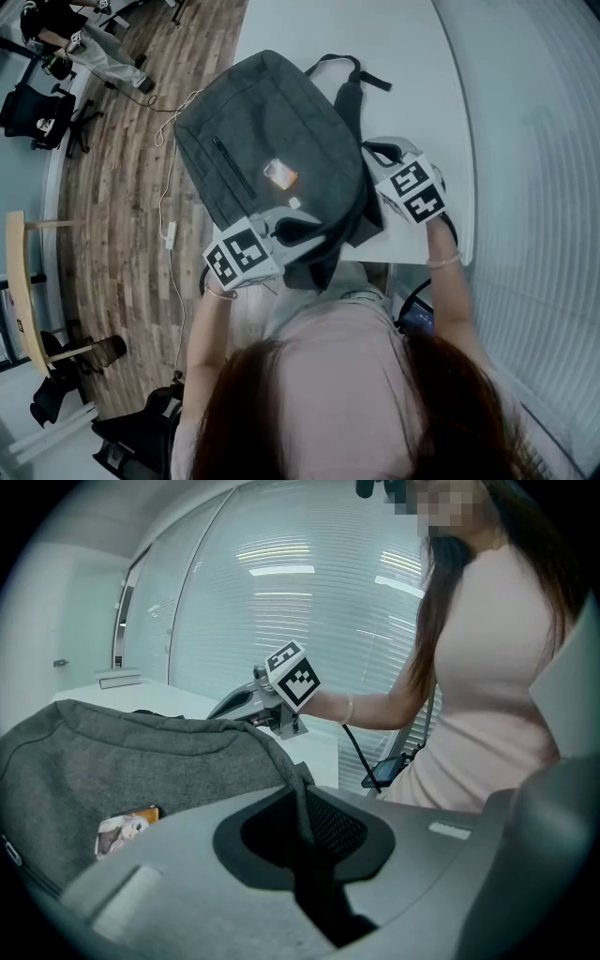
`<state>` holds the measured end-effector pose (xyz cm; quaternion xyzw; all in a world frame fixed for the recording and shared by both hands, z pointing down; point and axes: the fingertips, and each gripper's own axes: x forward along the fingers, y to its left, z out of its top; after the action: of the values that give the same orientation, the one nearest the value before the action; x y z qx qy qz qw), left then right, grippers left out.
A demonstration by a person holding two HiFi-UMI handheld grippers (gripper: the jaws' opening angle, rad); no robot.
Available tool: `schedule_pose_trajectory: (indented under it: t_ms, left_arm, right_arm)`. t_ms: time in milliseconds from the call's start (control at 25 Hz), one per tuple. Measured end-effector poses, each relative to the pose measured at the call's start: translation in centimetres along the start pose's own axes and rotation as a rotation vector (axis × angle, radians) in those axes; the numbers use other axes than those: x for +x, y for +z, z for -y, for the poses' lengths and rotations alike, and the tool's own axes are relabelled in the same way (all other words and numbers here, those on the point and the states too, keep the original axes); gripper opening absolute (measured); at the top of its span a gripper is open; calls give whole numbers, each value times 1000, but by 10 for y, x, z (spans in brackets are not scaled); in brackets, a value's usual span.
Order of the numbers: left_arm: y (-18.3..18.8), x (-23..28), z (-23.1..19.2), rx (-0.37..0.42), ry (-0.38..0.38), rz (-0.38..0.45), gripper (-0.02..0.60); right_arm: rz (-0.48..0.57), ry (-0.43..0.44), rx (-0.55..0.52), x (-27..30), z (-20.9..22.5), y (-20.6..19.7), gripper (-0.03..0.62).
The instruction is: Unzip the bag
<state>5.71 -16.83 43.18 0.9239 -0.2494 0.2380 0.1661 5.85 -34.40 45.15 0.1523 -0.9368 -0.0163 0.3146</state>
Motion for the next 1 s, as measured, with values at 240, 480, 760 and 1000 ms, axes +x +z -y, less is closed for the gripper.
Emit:
schedule_pose_trajectory:
  t_ms: [240,480,760,1000]
  left_arm:
    - [0,3,-2,9,-2,6,48]
    - [-1,3,-1,-7,-5,-5,46]
    - [-2,4,-2,-9,-13,-1,46]
    - [-4,5,-2,-14,-12,-8,46]
  right_arm:
    - [-3,13,-23,12,7,0,11]
    - [-4,21,-57,20,13,6,11]
    - [-1,41,-106,32,18,9,11]
    - [0,65,-136,42,23,13,11]
